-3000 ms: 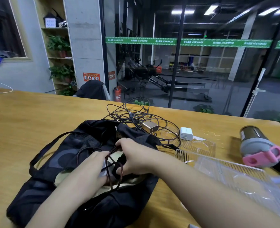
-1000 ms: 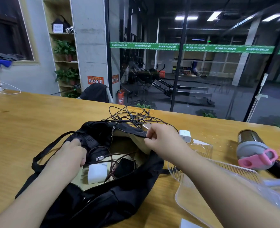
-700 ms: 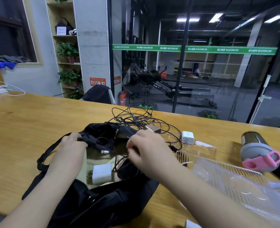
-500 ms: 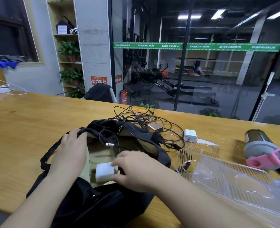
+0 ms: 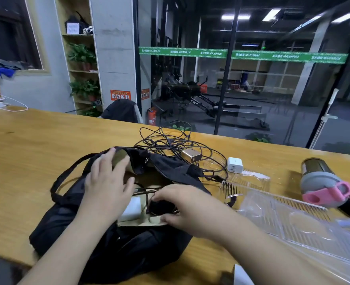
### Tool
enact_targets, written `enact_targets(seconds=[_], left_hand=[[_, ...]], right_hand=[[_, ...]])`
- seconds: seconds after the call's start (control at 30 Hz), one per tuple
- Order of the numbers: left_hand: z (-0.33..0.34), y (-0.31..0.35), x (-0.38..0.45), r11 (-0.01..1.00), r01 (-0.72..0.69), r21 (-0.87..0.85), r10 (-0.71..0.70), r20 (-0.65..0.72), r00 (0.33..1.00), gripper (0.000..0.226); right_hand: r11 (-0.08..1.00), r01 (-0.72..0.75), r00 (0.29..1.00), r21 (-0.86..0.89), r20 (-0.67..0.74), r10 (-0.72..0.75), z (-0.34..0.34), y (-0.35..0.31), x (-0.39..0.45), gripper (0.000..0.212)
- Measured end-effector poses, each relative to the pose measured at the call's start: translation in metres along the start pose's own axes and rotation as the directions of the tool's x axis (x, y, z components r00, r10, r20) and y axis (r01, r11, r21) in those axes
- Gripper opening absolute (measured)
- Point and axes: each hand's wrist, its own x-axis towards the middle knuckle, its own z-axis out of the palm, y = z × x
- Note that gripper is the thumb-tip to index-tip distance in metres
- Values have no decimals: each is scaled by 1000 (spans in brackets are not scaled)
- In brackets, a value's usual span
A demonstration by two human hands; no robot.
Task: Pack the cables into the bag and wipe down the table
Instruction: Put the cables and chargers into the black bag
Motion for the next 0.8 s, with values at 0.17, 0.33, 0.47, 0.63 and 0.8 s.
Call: enact_targets(seconds=[0.17,0.33,0.47,0.63,0.8], left_hand=[[14,9,-19,996,-82,24,80,73,994,48],[33,16,-39,989,-132,65,117,193,974,52],[37,18,-42,985,-139,99,115,215,970,50],[34,18,-44,983,-154,104,127,233,964,50],[31,20,-44,990,-125,68,106,230,967,51]], right_hand=[[990,-42,992,137,-116,58,-12,15,-34,45],[953,-122,968,278,-178,176,-4,20,-74,42],[950,-228,965,211,-79,249,4,21,-110,37],[916,-380,924,127,98,370,17,17,-136,48],[893,-432,900,129,119,419,25,21,-151,62]])
